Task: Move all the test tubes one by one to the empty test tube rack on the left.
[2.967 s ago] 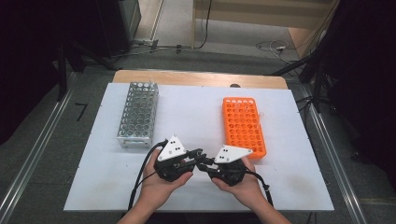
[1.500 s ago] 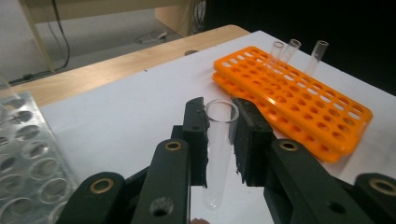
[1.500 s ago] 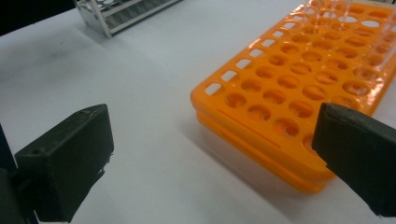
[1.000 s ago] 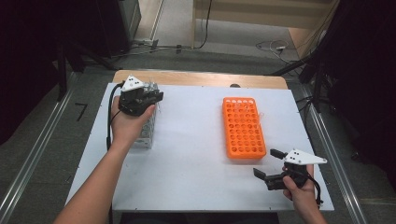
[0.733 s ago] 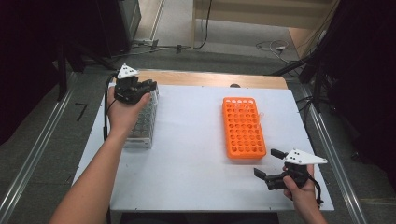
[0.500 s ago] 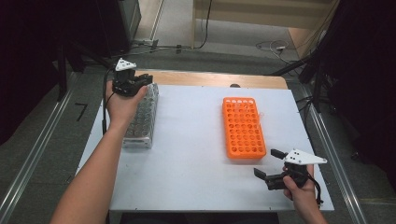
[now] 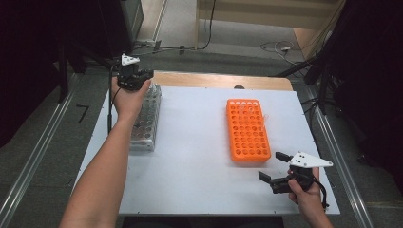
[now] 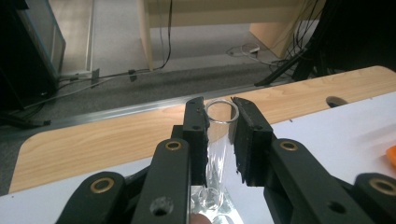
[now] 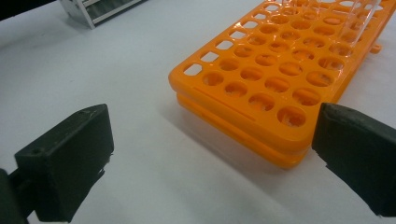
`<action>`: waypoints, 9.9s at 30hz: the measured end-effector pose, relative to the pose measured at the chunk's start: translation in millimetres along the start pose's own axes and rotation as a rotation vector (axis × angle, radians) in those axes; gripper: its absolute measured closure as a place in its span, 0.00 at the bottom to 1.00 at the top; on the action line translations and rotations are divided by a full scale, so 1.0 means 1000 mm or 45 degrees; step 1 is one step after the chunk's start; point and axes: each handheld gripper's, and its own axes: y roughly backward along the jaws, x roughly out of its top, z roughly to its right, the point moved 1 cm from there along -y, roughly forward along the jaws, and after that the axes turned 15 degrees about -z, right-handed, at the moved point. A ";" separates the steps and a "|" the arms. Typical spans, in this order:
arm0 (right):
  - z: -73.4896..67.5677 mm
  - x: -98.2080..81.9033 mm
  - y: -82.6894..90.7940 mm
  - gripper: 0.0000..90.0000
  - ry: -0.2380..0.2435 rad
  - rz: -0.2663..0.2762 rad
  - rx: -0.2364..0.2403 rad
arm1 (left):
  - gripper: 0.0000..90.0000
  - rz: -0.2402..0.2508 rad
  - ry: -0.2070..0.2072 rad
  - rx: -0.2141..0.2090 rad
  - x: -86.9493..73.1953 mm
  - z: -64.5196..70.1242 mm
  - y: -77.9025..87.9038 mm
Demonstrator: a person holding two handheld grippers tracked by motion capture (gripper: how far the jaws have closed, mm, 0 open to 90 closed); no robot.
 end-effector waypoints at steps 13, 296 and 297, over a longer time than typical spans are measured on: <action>0.002 0.000 0.001 0.00 -0.004 0.007 -0.002 | 0.84 -0.110 -0.004 0.032 -0.010 0.006 -0.023; -0.010 0.015 -0.005 0.00 0.063 -0.025 0.036 | 0.84 -0.004 -0.103 -0.107 -0.030 0.020 0.054; -0.010 0.015 -0.005 0.00 0.066 -0.024 0.036 | 0.84 -0.004 -0.097 -0.104 -0.029 0.019 0.053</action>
